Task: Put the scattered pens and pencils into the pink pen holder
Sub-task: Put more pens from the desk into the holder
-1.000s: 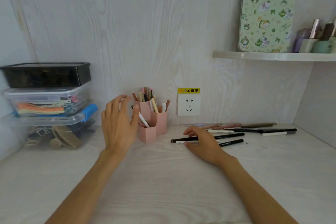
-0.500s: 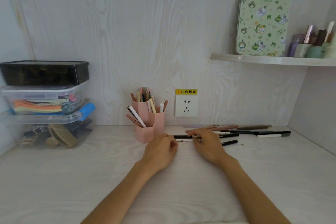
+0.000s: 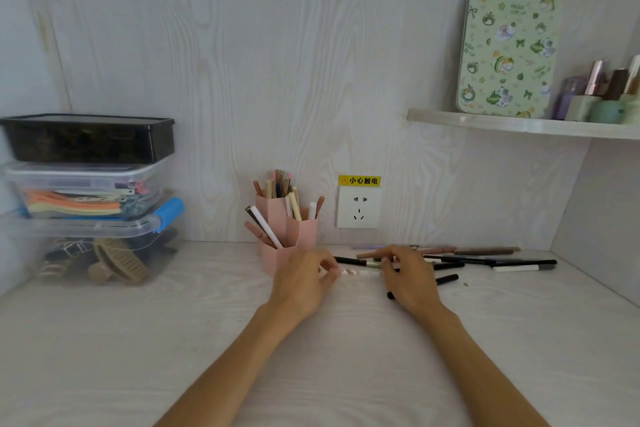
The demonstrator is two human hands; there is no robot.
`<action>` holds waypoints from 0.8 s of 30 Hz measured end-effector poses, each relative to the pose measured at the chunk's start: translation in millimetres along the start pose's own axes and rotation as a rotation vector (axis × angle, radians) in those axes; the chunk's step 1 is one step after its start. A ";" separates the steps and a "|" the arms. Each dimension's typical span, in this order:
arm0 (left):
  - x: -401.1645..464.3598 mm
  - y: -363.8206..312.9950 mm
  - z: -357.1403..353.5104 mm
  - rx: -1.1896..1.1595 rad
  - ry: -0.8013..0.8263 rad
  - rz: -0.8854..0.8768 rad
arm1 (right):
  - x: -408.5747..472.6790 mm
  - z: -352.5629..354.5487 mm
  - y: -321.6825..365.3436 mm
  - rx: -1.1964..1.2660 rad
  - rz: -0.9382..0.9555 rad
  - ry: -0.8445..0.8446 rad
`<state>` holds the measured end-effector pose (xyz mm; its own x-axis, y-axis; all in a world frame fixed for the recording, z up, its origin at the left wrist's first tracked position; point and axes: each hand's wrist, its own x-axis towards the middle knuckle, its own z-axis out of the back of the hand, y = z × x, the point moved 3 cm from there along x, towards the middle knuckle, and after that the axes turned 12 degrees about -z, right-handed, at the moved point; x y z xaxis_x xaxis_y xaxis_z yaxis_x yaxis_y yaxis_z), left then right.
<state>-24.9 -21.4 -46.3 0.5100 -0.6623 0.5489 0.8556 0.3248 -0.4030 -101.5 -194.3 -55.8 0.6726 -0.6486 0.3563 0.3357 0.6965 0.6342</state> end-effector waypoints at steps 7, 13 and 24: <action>-4.9 -2.2 132.7 -0.097 -0.720 -0.042 | -8.2 -31.6 23.7 -0.241 0.170 0.249; 18.8 0.0 179.0 0.152 -1.050 -0.159 | -13.3 -32.3 23.5 -0.317 0.232 0.256; 39.1 34.0 110.4 0.479 -0.380 0.111 | 19.6 36.7 -29.7 -0.045 -0.317 0.021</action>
<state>33.9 38.4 42.3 0.5187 -0.3494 0.7803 0.6957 0.7031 -0.1476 -122.5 -239.0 -42.5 0.5428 -0.8296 0.1312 0.5595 0.4737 0.6802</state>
